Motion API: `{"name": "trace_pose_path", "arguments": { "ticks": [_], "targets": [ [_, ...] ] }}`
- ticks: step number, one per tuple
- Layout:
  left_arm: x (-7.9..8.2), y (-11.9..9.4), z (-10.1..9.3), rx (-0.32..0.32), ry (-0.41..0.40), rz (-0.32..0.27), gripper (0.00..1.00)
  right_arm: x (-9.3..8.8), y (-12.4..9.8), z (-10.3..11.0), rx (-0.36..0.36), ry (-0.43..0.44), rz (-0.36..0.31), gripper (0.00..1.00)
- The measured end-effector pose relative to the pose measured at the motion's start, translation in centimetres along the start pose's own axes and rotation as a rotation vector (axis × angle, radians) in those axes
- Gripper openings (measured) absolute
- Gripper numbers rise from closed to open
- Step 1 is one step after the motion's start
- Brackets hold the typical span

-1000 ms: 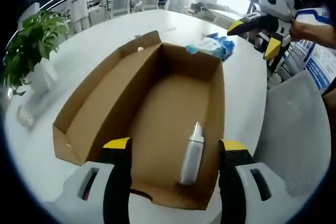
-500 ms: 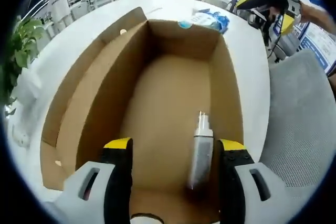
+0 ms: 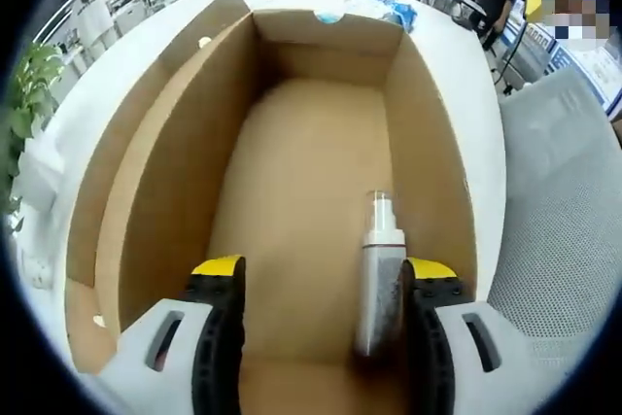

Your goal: Operate the shoe box by opening the lid, removing the specified soft item, and placing it in the target area until the item is outside and the box remains undamaged.

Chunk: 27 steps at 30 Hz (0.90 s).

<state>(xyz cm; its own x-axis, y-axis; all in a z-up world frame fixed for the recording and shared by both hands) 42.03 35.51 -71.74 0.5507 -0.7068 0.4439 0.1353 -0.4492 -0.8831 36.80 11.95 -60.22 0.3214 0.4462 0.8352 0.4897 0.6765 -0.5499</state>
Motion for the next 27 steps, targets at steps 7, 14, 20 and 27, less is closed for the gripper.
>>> {"name": "trace_pose_path", "arguments": {
  "ticks": [7, 14, 20, 27],
  "targets": [
    [0.2, -0.1, 0.7, 0.028, 0.001, -0.006, 0.72, -0.3, -0.3, -0.1, -0.008, 0.01, -0.001, 0.53],
    [0.3, -0.8, 1.3, 0.062, -0.009, -0.021, 0.67, -0.6, -0.3, -0.1, -0.009, 0.026, -0.008, 0.52],
    [0.1, -0.8, 0.7, 0.026, 0.016, -0.012, 0.64, -0.7, -0.3, 0.0, -0.01, 0.036, -0.017, 0.52],
    [-0.7, 0.6, 0.1, 0.018, 0.079, 0.066, 0.6, -0.9, -0.4, 0.0, -0.011, 0.044, -0.016, 0.52]
  ]
}}
Point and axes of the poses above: the point that each gripper's makers call its tool centre point, and the gripper's own axes: y roughly forward along the fingers, z roughly to its left, x roughly out of its top, the point moved 5 cm from there along -y, roughly backward along the fingers, and after that the axes turned 10 degrees about -y, right-handed, at the moved point
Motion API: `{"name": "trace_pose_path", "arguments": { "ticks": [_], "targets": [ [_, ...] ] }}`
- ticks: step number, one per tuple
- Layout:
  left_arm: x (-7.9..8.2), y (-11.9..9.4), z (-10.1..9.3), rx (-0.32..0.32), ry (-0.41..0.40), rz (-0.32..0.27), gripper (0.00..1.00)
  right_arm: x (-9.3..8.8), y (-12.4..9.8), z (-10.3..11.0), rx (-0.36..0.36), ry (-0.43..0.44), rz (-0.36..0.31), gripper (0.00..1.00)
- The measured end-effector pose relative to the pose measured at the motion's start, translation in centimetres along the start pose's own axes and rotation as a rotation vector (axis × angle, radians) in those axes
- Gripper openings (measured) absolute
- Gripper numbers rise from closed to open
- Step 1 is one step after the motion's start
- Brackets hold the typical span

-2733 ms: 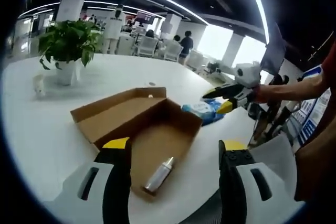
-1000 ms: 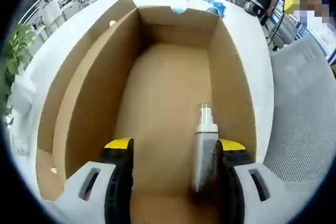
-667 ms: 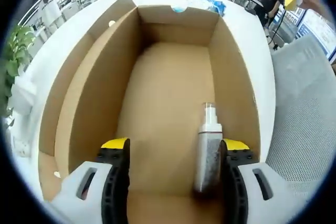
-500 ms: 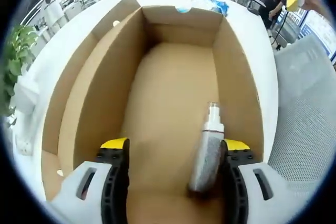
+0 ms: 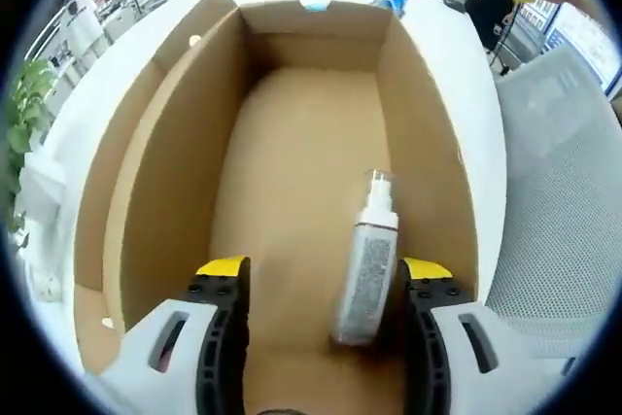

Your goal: Operate the shoe box by opening the lid, removing the specified soft item, and placing it in the target area until the item is outside and the box remains undamaged.

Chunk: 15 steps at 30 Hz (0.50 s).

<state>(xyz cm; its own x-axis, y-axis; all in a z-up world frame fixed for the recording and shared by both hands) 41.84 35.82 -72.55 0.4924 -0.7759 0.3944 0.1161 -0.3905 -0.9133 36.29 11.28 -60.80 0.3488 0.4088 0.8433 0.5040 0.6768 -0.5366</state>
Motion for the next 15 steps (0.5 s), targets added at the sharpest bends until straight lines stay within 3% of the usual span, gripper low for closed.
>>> {"name": "trace_pose_path", "arguments": {
  "ticks": [6, 11, 13, 15],
  "targets": [
    [0.4, 1.2, 0.0, -0.035, 0.01, -0.01, 0.46, -0.2, -0.3, -0.1, -0.008, 0.008, 0.001, 0.52],
    [0.1, 1.8, -0.7, -0.061, 0.023, 0.001, 0.25, -0.7, -0.7, -0.2, -0.016, 0.02, 0.007, 0.52],
    [0.1, 2.0, -0.5, -0.054, 0.036, -0.018, 0.23, -1.0, -0.7, -0.1, -0.017, 0.025, 0.01, 0.52],
    [0.3, 2.1, -0.5, -0.069, -0.003, -0.05, 0.22, -1.1, -0.7, -0.1, -0.016, 0.029, 0.012, 0.52]
  ]
}}
Point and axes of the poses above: the point that each gripper's makers call its tool centre point, and the gripper's own axes: y roughly forward along the fingers, z roughly to its left, x roughly out of its top, the point moved 5 cm from there along -y, roughly backward along the fingers, and after that the axes turned 10 degrees about -y, right-handed, at the moved point
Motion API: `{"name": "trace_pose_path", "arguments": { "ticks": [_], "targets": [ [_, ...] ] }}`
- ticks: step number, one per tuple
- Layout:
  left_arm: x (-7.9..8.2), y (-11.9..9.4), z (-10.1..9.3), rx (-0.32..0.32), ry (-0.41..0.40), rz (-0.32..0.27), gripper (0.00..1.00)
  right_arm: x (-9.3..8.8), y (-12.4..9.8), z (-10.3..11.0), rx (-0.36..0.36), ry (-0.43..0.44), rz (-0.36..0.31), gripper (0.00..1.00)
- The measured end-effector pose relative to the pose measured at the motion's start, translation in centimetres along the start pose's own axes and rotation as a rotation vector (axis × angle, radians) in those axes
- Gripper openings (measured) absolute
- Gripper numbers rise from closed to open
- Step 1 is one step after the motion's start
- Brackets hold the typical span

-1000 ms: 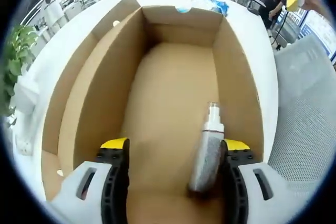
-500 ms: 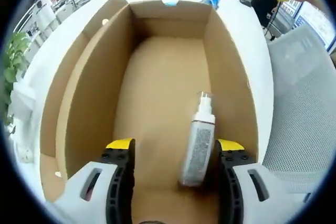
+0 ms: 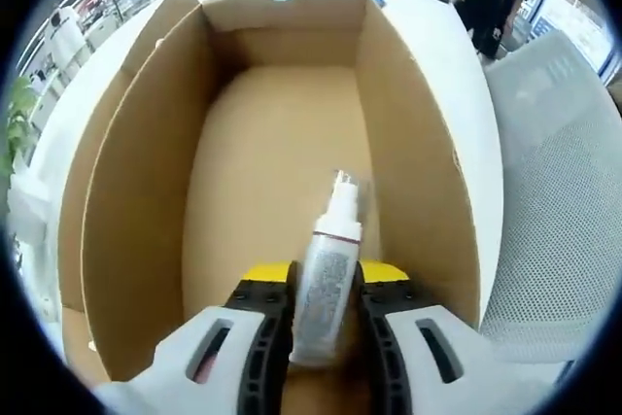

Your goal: Operate the shoe box by opening the lid, removing the specified soft item, and placing it in the target area until the item is outside and the box remains undamaged.

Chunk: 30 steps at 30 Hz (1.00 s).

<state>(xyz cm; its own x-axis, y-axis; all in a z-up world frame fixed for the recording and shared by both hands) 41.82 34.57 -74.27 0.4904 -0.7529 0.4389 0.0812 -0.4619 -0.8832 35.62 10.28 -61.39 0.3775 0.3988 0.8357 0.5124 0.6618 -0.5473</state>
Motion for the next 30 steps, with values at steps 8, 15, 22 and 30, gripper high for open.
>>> {"name": "trace_pose_path", "arguments": {
  "ticks": [8, 15, 22, 30],
  "targets": [
    [-0.1, -0.3, 0.4, 0.03, 0.003, -0.036, 0.2, -0.5, 0.4, 0.4, 0.012, 0.007, 0.016, 0.52],
    [0.7, -1.4, 0.9, 0.036, 0.005, -0.065, 0.19, -0.2, 0.2, 0.4, 0.013, 0.01, 0.005, 0.52],
    [2.7, -3.5, -0.5, 0.026, 0.002, -0.139, 0.19, -0.1, 0.0, 0.5, 0.014, 0.0, 0.001, 0.51],
    [5.2, -5.5, -2.1, -0.015, -0.009, -0.229, 0.19, 0.4, -0.2, 0.4, 0.022, -0.014, -0.006, 0.5]
  ]
}}
Point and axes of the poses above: the point that each gripper's makers call its tool centre point, and the gripper's own axes: y roughly forward along the fingers, z roughly to its left, x roughly out of its top, the point moved 5 cm from there along -y, roughly backward along the fingers, and after that the axes turned 10 degrees about -y, right-handed, at the moved point
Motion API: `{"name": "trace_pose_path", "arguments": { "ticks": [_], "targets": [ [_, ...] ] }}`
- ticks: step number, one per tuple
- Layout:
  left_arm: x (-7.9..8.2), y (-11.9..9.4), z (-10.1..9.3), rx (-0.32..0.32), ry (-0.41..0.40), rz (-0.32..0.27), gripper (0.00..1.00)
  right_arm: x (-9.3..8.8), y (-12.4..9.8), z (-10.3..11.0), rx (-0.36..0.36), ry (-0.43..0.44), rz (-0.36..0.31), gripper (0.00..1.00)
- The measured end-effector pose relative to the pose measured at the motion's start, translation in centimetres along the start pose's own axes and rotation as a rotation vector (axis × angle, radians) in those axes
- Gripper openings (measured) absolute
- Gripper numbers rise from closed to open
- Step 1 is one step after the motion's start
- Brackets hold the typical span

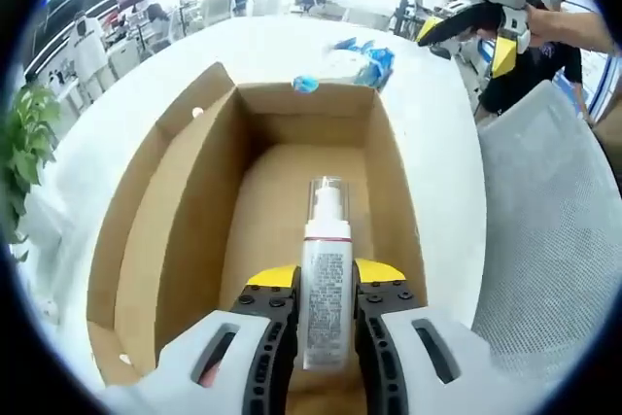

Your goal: Operate the shoe box by opening the lid, removing the specified soft item, and placing it in the target area until the item is outside and the box remains undamaged.

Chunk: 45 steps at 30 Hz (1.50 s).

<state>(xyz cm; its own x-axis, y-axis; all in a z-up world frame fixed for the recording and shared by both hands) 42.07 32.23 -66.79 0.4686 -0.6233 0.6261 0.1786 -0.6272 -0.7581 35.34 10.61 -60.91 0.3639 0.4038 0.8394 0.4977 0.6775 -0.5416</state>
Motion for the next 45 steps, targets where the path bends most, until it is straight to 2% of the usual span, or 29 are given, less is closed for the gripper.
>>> {"name": "trace_pose_path", "arguments": {
  "ticks": [11, 18, 31, 37, 41, 45],
  "targets": [
    [3.1, -0.9, -2.3, -0.066, 0.025, -0.075, 0.19, 1.1, -0.2, 0.0, 0.014, -0.026, -0.026, 0.47],
    [4.9, -1.3, -3.8, -0.135, 0.012, -0.134, 0.2, 2.3, 0.2, 0.3, 0.049, -0.056, -0.037, 0.47],
    [6.9, -1.8, -7.6, -0.279, 0.096, -0.146, 0.2, 4.1, 0.7, 0.0, 0.125, -0.113, -0.058, 0.48],
    [7.8, -2.5, -8.7, -0.332, 0.123, -0.154, 0.2, 4.9, 0.5, 1.1, 0.206, -0.132, -0.097, 0.48],
    [8.3, -2.9, -9.4, -0.375, 0.123, -0.161, 0.2, 5.0, 0.5, 1.6, 0.252, -0.154, -0.098, 0.44],
    [8.1, -3.0, -10.1, -0.41, 0.153, -0.136, 0.2, 5.2, 0.4, 2.0, 0.289, -0.141, -0.114, 0.4]
  ]
}}
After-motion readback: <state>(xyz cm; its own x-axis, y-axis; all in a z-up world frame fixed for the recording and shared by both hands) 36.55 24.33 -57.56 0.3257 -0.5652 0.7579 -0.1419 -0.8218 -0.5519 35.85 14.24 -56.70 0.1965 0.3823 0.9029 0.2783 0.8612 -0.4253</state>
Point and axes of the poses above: the point that each gripper's makers call its tool centre point, and the gripper's own axes: y roughly forward along the fingers, z roughly to its left, x roughly out of its top, the point moved 5 cm from there along -y, roughly backward along the fingers, and after that the axes turned 10 degrees about -y, right-handed, at the moved point
